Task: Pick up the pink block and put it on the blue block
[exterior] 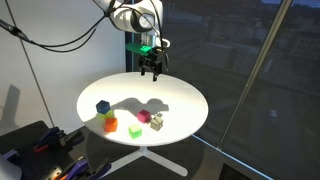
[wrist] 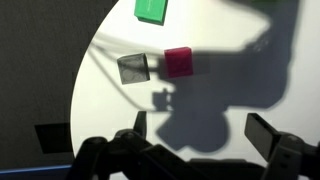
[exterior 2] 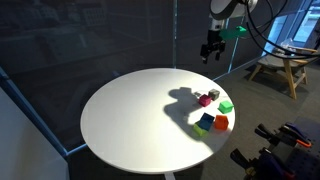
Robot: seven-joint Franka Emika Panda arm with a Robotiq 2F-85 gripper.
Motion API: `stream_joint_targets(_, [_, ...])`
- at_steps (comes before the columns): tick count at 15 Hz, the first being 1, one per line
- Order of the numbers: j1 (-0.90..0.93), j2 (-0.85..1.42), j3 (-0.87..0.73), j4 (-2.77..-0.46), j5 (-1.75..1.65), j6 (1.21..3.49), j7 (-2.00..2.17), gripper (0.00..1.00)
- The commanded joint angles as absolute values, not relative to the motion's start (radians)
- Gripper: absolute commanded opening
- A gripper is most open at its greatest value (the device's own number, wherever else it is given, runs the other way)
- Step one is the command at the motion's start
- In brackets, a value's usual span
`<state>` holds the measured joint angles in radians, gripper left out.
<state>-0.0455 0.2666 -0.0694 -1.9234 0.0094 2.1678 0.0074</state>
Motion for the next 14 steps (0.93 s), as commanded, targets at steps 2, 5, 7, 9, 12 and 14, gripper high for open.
stream_joint_targets(2, [-0.045,0.272,-0.064,-1.969,0.004,2.236,0.027,1.0])
stream_joint_targets(5, [-0.052,0.288,-0.059,-1.987,0.025,2.257,0.013,1.0])
stream_joint_targets(7, [-0.055,0.304,-0.058,-1.993,0.037,2.266,0.009,1.0])
stream_joint_targets(9, [-0.061,0.322,-0.056,-1.993,0.053,2.267,-0.001,1.0])
stream_joint_targets(12, [-0.069,0.349,-0.056,-1.993,0.074,2.265,-0.01,1.0])
stream_joint_targets(14, [-0.072,0.365,-0.058,-1.995,0.072,2.276,-0.01,1.0])
